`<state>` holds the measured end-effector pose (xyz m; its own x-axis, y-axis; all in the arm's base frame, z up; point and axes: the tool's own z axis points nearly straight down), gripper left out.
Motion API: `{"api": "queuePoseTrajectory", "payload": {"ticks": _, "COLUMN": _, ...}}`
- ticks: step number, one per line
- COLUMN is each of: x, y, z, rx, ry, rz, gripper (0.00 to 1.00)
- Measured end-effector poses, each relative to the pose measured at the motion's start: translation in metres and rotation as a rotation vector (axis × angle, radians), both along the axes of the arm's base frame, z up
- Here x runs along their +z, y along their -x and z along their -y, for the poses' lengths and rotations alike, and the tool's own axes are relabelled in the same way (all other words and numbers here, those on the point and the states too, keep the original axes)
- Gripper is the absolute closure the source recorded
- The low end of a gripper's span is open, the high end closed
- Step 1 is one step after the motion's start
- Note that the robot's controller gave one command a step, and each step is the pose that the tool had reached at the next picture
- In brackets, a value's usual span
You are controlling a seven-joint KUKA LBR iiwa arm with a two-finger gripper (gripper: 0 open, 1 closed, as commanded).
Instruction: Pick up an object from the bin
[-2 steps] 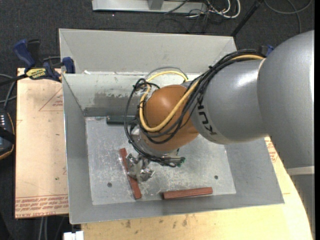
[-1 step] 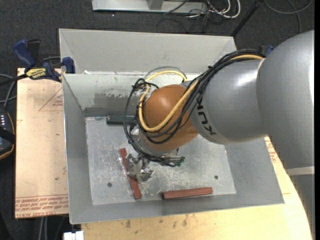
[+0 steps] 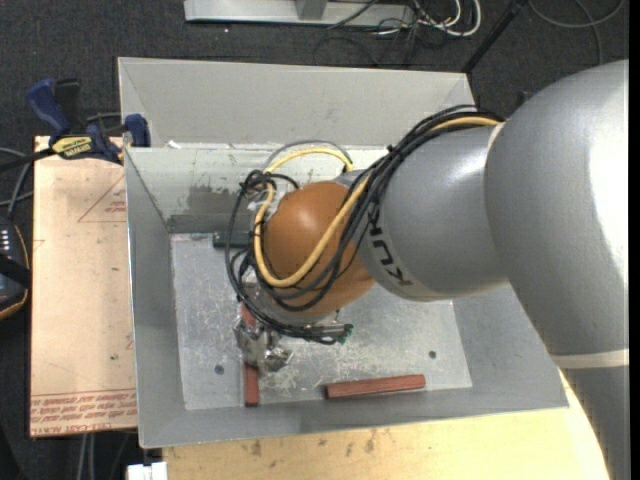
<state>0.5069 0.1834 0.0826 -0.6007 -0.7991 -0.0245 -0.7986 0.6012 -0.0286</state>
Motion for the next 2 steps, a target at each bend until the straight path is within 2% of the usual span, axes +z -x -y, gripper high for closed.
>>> {"api": "queuePoseTrajectory", "payload": {"ticks": 1, "x": -0.0075, "y": -0.0088, "z": -0.0135, "rx": 0.043, "ry": -0.006, "rz": -0.023, "gripper": 0.00}}
{"api": "queuePoseTrajectory", "payload": {"ticks": 2, "x": -0.0057, "y": -0.0105, "z": -0.0132, "rx": 0.043, "ry": -0.007, "rz": -0.023, "gripper": 1.00}}
